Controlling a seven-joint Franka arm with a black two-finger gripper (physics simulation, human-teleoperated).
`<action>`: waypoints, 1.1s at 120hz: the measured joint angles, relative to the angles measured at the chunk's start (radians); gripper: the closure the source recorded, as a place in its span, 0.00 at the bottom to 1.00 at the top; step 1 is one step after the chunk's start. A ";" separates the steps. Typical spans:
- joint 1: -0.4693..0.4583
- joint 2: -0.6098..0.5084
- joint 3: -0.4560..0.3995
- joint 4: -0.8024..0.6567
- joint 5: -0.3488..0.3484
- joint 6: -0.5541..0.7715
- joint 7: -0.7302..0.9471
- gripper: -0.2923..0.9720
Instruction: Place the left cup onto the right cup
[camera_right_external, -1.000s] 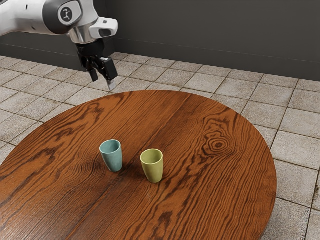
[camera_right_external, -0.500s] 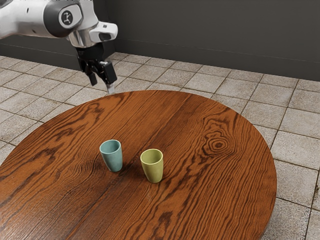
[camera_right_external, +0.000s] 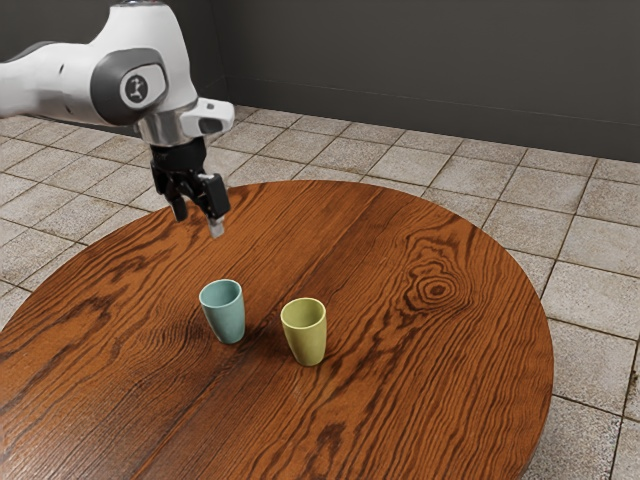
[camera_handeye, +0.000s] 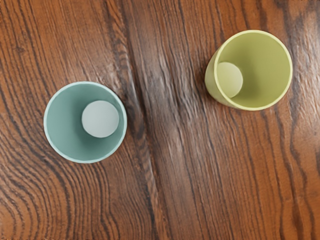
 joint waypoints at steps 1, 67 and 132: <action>0.000 0.000 0.000 -0.002 0.000 0.003 -0.003 0.23; 0.010 0.093 -0.001 -0.091 0.003 0.188 -0.104 0.39; 0.005 0.212 0.001 -0.091 0.002 0.308 -0.111 0.47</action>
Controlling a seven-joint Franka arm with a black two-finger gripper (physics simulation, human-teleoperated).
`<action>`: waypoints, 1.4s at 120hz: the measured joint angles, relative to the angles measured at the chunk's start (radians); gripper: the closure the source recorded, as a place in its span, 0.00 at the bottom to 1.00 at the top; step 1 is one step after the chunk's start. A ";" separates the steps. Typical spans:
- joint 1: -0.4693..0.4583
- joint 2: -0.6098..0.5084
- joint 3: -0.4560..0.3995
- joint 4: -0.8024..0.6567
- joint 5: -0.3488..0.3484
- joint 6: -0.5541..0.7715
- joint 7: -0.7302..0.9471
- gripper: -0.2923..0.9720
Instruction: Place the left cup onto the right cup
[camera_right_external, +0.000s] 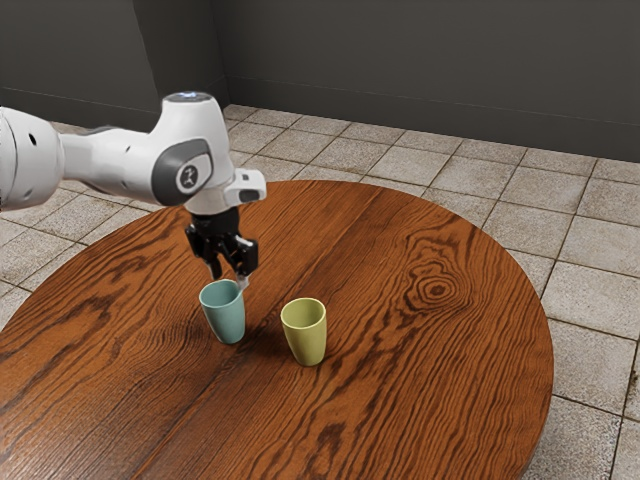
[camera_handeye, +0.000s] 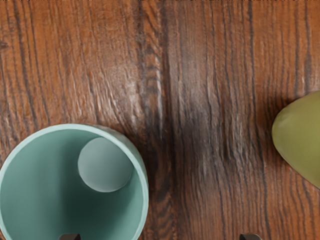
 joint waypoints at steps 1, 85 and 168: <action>0.000 0.001 0.000 0.000 0.000 0.001 0.000 0.47; 0.002 0.082 0.000 0.000 -0.006 0.064 -0.002 0.47; 0.004 0.129 0.000 0.000 -0.007 0.085 -0.003 0.70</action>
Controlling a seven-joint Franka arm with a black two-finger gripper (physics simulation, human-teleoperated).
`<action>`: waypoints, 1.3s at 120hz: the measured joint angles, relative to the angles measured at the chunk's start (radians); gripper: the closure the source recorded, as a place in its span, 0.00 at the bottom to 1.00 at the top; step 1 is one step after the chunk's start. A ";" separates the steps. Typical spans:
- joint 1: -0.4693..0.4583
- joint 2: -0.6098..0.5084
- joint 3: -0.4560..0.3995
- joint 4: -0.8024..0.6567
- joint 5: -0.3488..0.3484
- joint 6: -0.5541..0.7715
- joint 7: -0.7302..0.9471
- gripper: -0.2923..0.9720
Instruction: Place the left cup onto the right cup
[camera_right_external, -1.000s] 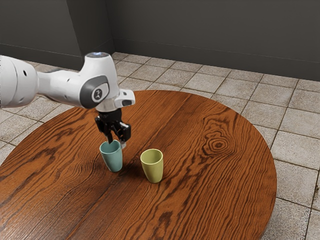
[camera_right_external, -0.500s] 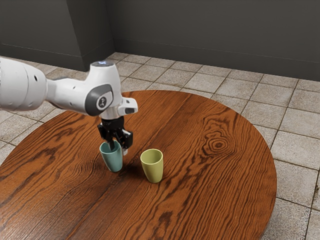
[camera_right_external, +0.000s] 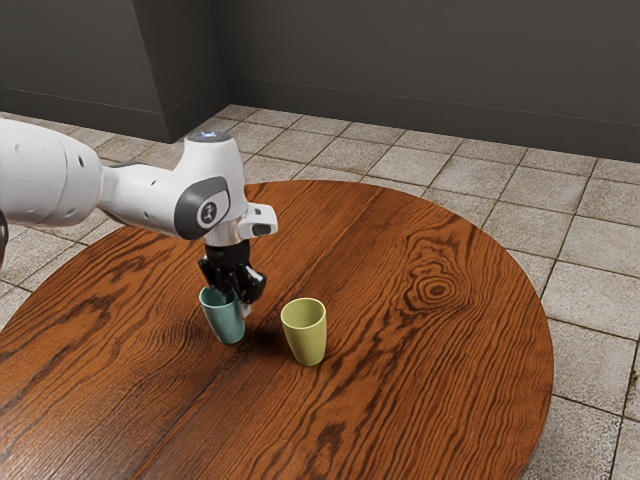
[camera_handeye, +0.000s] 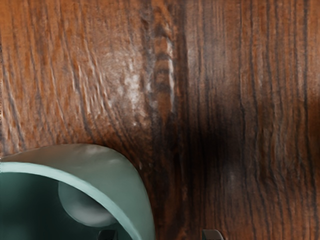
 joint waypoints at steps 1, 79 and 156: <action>0.000 0.000 0.000 0.000 0.000 0.000 0.000 0.71; 0.000 -0.020 0.005 0.000 0.013 -0.009 -0.010 0.85; -0.035 -0.202 -0.003 0.002 0.021 -0.176 -0.017 0.85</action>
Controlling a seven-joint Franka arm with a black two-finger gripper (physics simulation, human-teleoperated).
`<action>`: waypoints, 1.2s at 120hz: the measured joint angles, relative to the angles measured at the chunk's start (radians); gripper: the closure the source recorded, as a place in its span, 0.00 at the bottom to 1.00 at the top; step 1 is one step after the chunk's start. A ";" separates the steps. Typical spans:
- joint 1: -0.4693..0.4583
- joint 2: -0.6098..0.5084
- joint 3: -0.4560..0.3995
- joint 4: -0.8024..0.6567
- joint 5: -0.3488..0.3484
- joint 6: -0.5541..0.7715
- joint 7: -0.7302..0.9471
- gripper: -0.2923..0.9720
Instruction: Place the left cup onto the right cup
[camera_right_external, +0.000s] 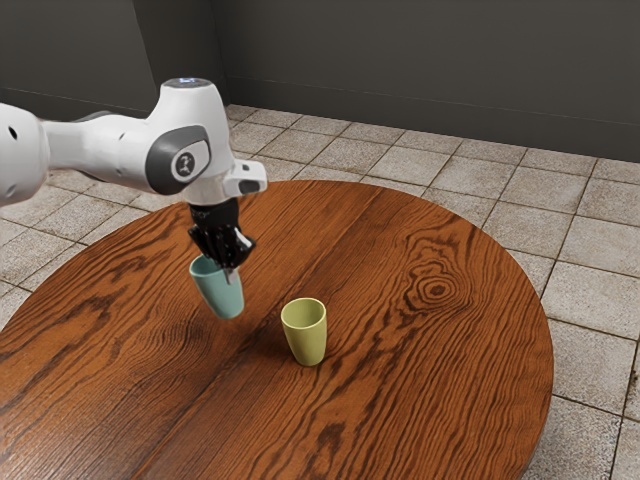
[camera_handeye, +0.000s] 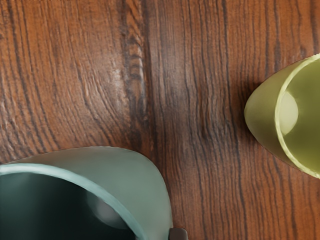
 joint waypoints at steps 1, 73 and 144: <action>-0.001 -0.001 0.000 0.000 0.001 -0.002 0.000 0.85; -0.068 -0.063 -0.039 0.068 0.053 -0.133 -0.004 0.85; -0.079 0.012 -0.115 0.174 0.081 -0.142 -0.008 0.85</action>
